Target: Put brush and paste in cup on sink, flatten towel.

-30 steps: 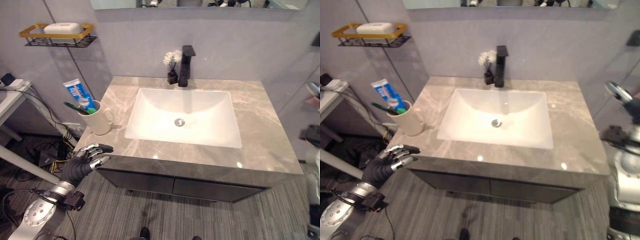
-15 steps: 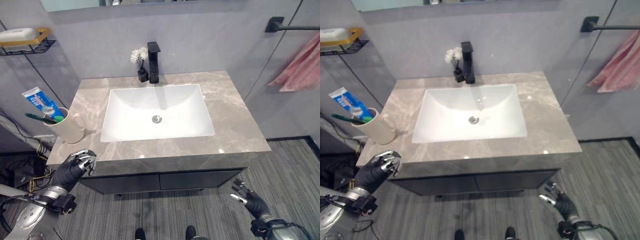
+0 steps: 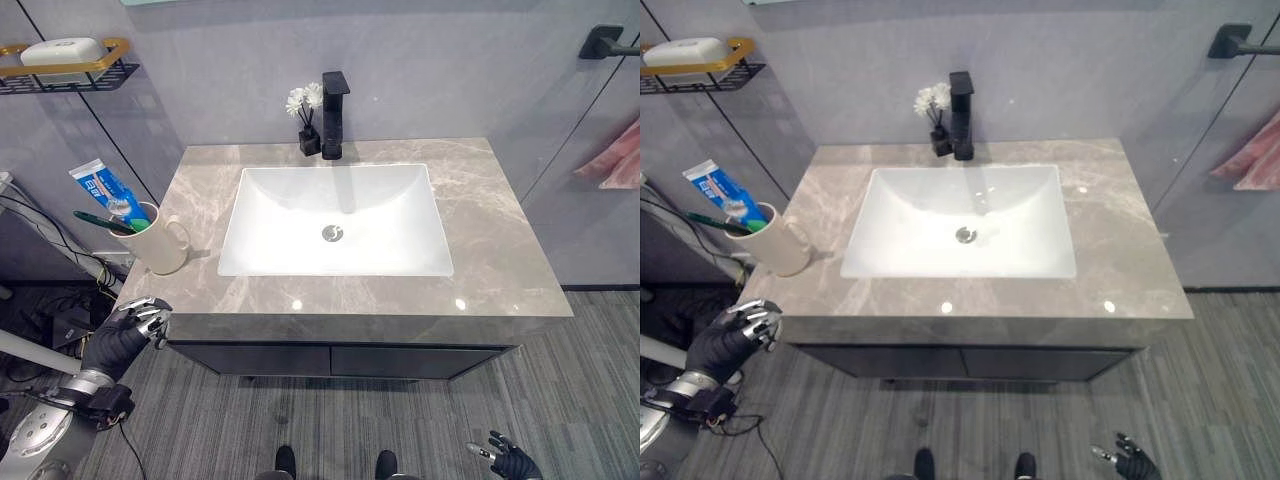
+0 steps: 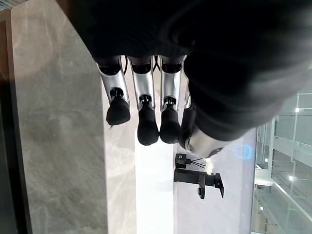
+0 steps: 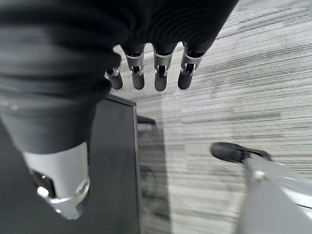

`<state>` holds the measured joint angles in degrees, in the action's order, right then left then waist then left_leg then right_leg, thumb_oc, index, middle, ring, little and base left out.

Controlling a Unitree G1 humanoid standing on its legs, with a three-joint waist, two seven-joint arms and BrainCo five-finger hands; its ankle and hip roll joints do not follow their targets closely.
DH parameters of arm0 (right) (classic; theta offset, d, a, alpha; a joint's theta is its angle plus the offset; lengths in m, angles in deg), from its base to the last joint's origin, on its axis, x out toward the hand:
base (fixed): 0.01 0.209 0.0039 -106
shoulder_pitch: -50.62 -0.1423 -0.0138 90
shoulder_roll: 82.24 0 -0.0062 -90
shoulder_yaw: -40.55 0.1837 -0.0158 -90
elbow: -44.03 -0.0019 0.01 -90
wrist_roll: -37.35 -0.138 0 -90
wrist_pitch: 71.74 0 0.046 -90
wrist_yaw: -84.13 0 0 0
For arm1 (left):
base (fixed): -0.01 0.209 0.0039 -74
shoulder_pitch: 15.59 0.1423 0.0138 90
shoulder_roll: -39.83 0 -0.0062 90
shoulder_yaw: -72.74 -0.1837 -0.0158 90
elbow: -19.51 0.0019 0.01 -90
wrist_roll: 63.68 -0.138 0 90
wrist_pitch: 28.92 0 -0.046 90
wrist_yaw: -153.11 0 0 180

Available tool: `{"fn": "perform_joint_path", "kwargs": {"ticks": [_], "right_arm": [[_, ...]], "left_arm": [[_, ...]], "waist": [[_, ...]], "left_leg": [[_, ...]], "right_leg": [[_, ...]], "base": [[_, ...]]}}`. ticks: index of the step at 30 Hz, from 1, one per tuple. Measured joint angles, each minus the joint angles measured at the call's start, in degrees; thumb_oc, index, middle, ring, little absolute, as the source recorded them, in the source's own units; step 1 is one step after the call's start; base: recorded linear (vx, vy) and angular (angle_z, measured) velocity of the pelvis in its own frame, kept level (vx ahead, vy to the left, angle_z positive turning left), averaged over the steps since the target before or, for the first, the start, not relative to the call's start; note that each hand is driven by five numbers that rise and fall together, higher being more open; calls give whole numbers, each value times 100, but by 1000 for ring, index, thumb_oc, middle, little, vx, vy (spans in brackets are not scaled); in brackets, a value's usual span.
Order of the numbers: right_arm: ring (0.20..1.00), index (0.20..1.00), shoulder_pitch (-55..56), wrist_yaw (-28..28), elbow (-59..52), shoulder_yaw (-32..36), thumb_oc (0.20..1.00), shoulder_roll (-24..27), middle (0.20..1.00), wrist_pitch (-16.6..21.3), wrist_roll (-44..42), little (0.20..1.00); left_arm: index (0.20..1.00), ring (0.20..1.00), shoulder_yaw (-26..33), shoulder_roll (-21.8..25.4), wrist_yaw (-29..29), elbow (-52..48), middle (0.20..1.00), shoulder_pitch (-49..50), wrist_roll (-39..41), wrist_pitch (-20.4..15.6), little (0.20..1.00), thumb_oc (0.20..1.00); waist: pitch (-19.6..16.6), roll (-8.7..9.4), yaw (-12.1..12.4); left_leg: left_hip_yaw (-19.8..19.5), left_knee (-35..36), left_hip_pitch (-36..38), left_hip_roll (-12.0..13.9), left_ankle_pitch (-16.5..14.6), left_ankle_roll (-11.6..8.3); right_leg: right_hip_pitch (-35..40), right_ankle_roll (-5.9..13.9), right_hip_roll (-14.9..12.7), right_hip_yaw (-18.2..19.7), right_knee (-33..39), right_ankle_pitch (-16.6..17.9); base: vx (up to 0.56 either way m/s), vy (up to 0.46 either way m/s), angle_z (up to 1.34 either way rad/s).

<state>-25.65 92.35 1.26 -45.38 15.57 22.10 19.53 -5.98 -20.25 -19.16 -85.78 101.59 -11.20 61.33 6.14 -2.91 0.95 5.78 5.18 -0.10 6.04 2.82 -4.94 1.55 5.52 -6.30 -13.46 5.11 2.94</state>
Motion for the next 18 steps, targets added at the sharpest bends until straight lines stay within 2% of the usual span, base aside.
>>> {"fn": "perform_joint_path", "kwargs": {"ticks": [5, 13, 18], "right_arm": [[1000, 1000, -113, -63, 172, -8, 1000, -32, 1000, 1, -58, 1000], [1000, 1000, -382, -158, 540, -280, 1000, -22, 1000, 5, 302, 1000], [1000, 1000, -456, -193, 733, -282, 1000, -25, 1000, 7, 303, 1000]], "left_arm": [[200, 200, 29, 11, 4, 320, 200, -2, -134, 0, 200, 200], [200, 200, 254, 515, -15, 735, 200, -364, -185, -5, 200, 200], [200, 200, 301, 579, -53, 744, 200, -589, -204, -7, 200, 200]], "waist": [[21, -46, 0], [147, -56, 10], [270, -4, -12]], "left_leg": [[-21, 3, -96, 2, 7, -9], [-2, -7, -350, -5, 40, -5], [13, -8, -436, -2, 40, -5]], "right_leg": [[-107, -8, 3, -13, -14, 11], [-378, -21, -3, -15, -23, 71], [-477, -22, 1, 0, -24, 72]], "base": [[4, 2, 1], [18, 22, -1], [5, 8, 0]]}}
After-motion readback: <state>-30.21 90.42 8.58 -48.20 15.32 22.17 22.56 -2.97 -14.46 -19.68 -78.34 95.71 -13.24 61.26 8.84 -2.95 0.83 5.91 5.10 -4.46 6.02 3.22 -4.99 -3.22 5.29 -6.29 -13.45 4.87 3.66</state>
